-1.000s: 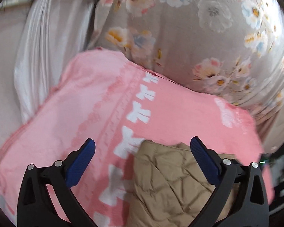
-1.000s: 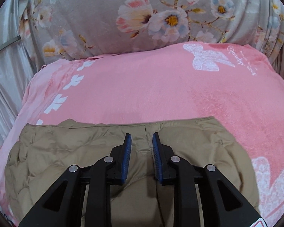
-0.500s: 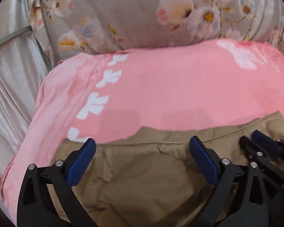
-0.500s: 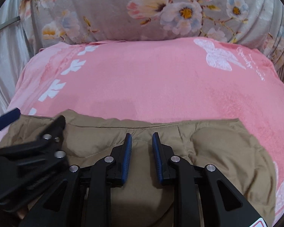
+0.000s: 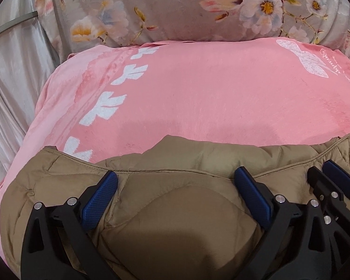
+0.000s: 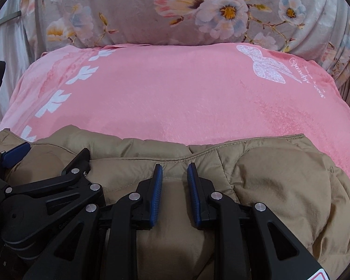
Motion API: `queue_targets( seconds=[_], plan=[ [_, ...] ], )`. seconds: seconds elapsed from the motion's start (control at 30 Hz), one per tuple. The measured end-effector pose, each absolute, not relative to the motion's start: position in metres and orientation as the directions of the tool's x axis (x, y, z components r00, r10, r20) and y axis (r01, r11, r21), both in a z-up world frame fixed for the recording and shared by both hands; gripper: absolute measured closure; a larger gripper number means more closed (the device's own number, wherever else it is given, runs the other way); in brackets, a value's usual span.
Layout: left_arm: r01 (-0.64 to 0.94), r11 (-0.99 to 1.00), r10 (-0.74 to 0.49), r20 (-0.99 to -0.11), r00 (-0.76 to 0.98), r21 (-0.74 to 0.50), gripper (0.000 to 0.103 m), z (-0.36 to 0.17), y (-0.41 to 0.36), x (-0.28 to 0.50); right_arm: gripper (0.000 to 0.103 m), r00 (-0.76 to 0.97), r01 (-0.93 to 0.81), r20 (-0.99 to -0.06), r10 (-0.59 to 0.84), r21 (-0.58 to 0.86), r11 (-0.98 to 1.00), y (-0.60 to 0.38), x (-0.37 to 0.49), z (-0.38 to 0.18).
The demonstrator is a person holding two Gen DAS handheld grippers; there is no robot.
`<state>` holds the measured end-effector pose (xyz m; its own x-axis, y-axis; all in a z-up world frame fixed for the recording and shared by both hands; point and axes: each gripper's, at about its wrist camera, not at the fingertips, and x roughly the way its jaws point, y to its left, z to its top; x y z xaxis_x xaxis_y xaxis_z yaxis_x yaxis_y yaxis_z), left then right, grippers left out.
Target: Fold large clothes
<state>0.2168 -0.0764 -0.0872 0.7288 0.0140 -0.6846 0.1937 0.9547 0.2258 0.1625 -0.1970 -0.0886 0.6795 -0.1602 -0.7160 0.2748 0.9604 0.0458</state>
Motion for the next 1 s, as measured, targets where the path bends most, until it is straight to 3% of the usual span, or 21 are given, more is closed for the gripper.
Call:
queue_targets(
  seconds=[1.0],
  plan=[
    [0.168,0.957,0.047,-0.698,0.714,0.236,0.005,-0.098,-0.081,0.229,0.082,0.664,0.304,-0.713,-0.226,-0.019,0.952,-0.193,0.17,-0.095]
  ],
)
